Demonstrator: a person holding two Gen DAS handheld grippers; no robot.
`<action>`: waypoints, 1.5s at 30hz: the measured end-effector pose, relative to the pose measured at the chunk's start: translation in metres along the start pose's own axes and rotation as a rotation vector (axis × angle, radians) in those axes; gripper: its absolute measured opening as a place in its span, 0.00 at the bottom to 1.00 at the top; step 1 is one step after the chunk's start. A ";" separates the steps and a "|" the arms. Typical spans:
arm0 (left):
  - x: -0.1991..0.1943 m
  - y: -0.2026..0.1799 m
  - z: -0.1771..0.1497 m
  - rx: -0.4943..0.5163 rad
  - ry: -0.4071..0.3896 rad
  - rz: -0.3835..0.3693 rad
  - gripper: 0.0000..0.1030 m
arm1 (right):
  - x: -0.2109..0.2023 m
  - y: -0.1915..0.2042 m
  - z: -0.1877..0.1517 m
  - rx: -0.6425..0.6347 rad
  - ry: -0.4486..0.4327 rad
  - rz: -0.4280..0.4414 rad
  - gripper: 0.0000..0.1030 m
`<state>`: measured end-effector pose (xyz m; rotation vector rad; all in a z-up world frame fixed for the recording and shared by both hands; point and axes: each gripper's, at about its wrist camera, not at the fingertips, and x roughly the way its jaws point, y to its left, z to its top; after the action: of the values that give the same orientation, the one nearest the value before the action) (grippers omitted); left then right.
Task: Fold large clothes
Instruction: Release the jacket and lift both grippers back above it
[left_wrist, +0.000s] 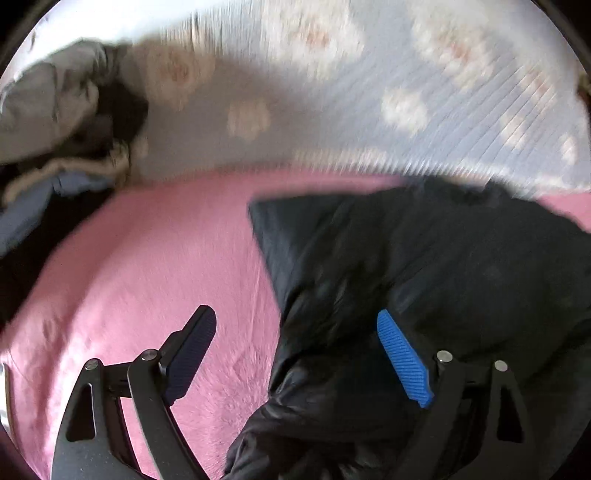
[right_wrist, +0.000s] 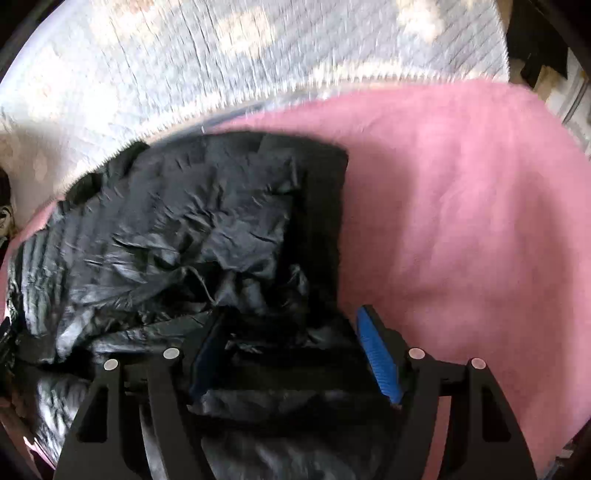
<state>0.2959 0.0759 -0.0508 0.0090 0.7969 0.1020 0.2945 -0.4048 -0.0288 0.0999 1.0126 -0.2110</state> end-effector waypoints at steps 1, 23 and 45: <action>-0.014 -0.001 0.004 0.004 -0.035 -0.016 0.86 | -0.014 0.003 0.000 -0.012 -0.039 -0.010 0.69; -0.265 -0.020 -0.053 0.007 -0.695 -0.104 1.00 | -0.241 0.087 -0.181 -0.195 -0.672 0.163 0.90; -0.270 -0.029 -0.100 0.009 -0.727 -0.111 1.00 | -0.228 0.087 -0.221 -0.192 -0.727 0.003 1.00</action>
<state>0.0395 0.0185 0.0701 0.0100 0.0707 -0.0137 0.0137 -0.2503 0.0471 -0.1450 0.3040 -0.1294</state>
